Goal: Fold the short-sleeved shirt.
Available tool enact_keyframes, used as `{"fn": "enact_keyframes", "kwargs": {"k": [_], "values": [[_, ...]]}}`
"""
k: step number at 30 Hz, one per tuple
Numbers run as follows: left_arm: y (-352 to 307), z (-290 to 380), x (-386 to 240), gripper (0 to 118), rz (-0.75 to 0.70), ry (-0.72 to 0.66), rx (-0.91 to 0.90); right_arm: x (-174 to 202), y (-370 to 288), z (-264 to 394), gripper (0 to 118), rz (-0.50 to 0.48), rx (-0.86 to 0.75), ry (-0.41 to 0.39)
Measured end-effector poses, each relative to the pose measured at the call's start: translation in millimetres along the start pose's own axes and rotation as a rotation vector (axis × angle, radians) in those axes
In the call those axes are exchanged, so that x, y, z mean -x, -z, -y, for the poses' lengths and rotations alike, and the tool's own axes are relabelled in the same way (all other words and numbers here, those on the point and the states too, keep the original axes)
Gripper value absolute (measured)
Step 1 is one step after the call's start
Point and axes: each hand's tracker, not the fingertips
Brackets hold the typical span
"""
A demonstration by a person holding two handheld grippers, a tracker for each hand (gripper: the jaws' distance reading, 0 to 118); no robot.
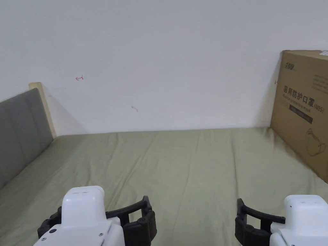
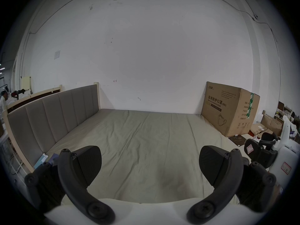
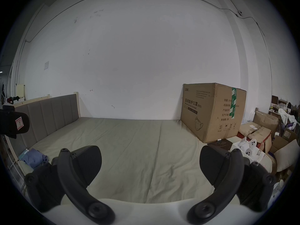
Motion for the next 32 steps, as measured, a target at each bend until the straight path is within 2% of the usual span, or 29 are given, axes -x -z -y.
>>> {"fn": "enact_keyframes", "kwargs": {"k": [13, 32], "values": [[4.4, 0.8, -1.5, 118, -0.004, -0.006, 0.043, 1.2, 1.4, 2.7, 118, -0.003, 0.012, -0.009], [-2.3, 1.3, -4.2, 118, 0.010, 0.038, -0.005, -2.6, 1.1, 2.2, 118, 0.003, 0.013, 0.003]]}}
